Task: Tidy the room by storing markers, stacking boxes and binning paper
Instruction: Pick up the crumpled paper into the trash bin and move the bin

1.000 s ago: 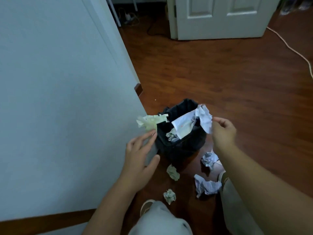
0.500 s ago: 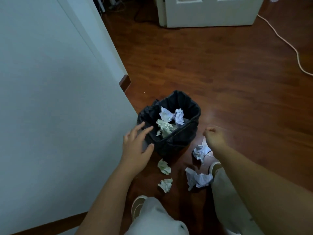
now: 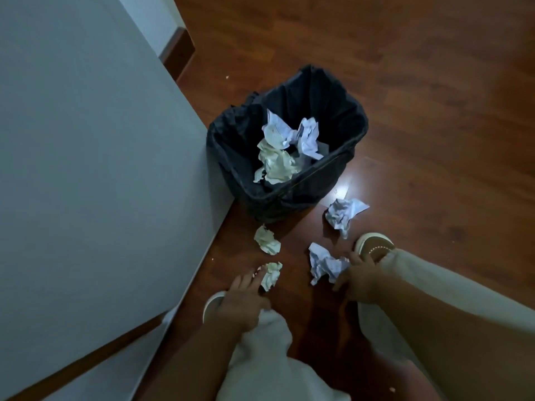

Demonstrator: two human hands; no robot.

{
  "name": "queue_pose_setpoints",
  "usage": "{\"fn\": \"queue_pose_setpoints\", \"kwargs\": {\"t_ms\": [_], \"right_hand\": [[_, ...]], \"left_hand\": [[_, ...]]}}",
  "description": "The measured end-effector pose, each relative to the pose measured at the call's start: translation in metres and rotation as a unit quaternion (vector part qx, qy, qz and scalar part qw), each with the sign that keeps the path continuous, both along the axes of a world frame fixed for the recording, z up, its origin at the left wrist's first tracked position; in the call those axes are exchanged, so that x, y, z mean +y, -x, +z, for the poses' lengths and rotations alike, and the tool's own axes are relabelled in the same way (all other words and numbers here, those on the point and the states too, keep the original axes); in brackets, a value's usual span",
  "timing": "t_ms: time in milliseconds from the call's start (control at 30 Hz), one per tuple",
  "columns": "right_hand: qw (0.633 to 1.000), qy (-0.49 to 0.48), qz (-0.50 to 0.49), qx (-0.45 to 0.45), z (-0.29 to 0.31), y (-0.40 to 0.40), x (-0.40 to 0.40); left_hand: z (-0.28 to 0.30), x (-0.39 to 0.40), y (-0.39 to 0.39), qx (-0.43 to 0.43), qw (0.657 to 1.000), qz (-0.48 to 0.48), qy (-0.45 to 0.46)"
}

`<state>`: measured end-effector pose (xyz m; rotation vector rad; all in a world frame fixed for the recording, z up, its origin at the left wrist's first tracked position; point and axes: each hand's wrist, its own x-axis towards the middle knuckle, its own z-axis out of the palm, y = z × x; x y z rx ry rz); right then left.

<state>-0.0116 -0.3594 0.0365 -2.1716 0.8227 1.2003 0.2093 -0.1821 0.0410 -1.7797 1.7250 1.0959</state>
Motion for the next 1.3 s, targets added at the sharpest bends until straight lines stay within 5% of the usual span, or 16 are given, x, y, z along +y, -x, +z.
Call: {"fn": "queue_pose_setpoints", "kwargs": {"t_ms": [133, 367, 500, 600, 700, 900, 1100, 1200, 1300], "right_hand": [[0.999, 0.013, 0.016, 0.030, -0.012, -0.001, 0.004], [0.995, 0.006, -0.023, -0.100, -0.012, 0.004, -0.003], [0.973, 0.012, -0.153, -0.174, 0.006, 0.007, -0.015], [0.920, 0.011, -0.296, -0.256, 0.028, 0.003, -0.021], [0.884, -0.015, -0.404, -0.233, 0.061, -0.012, -0.027], [0.753, -0.188, -0.540, -0.326, 0.157, -0.053, -0.064], [0.621, -0.164, -0.604, -0.471, 0.235, -0.064, -0.104], [0.552, -0.121, -0.639, -0.521, 0.261, -0.071, -0.112], [0.574, -0.108, -0.603, -0.543, 0.270, -0.084, -0.110]], "left_hand": [[-0.034, -0.002, -0.011, -0.045, 0.991, -0.120, -0.027], [-0.052, -0.017, -0.001, -0.065, 0.989, -0.119, -0.057], [-0.054, -0.023, 0.003, -0.038, 0.997, -0.057, -0.045], [-0.040, -0.024, 0.003, 0.046, 0.998, 0.047, -0.026], [-0.001, -0.027, 0.003, 0.114, 0.973, 0.177, 0.092], [0.122, -0.037, -0.002, 0.136, 0.897, 0.234, 0.350], [0.210, -0.085, -0.036, 0.076, 0.775, 0.347, 0.523], [0.201, -0.117, -0.055, 0.053, 0.819, 0.384, 0.424], [0.183, -0.135, -0.061, -0.023, 0.895, 0.328, 0.301]]}}
